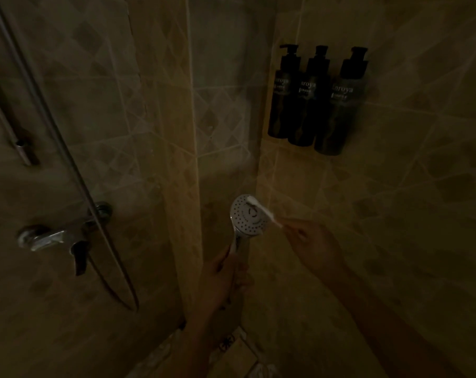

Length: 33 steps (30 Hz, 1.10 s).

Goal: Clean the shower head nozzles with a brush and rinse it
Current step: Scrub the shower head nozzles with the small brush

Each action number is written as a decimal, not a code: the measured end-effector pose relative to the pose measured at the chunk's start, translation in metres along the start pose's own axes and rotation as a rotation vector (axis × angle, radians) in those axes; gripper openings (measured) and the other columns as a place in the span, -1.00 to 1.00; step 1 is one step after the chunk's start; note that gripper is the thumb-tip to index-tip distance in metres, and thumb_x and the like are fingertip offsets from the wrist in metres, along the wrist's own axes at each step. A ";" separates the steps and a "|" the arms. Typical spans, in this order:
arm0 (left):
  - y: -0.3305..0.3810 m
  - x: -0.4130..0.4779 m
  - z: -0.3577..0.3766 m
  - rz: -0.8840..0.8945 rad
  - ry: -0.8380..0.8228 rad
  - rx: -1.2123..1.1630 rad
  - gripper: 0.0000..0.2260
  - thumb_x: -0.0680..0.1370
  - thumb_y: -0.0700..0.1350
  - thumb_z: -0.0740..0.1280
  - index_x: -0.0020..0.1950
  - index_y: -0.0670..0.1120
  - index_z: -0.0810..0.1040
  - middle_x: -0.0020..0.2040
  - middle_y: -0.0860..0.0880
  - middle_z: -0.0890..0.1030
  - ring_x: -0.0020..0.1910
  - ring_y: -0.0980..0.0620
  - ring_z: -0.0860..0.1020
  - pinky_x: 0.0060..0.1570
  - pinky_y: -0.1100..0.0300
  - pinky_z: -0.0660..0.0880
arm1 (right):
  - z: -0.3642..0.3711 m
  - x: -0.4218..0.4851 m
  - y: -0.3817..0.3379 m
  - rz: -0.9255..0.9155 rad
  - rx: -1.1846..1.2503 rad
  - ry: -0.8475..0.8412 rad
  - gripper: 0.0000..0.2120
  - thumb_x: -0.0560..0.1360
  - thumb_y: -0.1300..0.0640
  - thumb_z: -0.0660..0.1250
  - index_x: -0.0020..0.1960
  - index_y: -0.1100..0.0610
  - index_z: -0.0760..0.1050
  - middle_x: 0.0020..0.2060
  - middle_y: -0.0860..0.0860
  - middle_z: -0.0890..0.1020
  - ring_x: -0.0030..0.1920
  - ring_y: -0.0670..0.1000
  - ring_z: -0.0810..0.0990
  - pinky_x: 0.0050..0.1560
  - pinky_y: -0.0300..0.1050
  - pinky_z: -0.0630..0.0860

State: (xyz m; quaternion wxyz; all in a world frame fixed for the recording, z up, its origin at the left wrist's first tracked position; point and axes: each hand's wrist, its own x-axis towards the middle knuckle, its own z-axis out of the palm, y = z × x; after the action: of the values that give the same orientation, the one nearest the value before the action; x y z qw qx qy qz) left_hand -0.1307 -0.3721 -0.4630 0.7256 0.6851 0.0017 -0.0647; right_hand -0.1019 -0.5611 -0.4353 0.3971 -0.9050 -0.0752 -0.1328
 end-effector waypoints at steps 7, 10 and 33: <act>0.000 0.001 -0.003 0.003 -0.020 0.005 -0.82 0.62 -0.10 0.13 0.15 0.07 0.46 -0.19 0.06 0.58 -0.45 0.25 0.61 -0.47 0.39 0.51 | -0.004 -0.002 -0.001 -0.033 -0.117 -0.088 -0.73 0.56 0.06 0.21 0.19 -0.22 0.51 0.06 -0.05 0.65 0.10 0.02 0.61 0.18 0.03 0.53; -0.002 0.001 0.000 0.034 0.032 0.045 -0.81 0.61 -0.03 0.16 0.03 0.12 0.57 -0.36 0.06 0.57 -0.50 0.13 0.54 -0.50 0.29 0.45 | -0.003 -0.001 -0.001 -0.029 -0.042 -0.017 -0.72 0.57 0.09 0.23 0.24 -0.15 0.48 0.12 -0.08 0.63 0.10 -0.03 0.62 0.15 -0.14 0.54; -0.014 0.012 0.000 0.081 0.122 0.208 -0.81 0.59 0.02 0.16 0.06 0.13 0.56 -0.32 -0.05 0.57 -0.47 0.07 0.47 -0.42 0.17 0.38 | 0.003 0.001 0.004 -0.053 -0.022 0.096 -0.73 0.57 0.11 0.25 0.20 -0.18 0.44 0.05 -0.16 0.60 0.00 -0.16 0.58 0.08 -0.30 0.49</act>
State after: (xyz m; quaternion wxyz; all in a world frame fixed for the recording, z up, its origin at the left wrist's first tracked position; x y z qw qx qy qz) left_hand -0.1206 -0.3743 -0.4775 0.6513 0.7587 0.0112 0.0066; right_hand -0.0991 -0.5615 -0.4398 0.3867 -0.8995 -0.0786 -0.1873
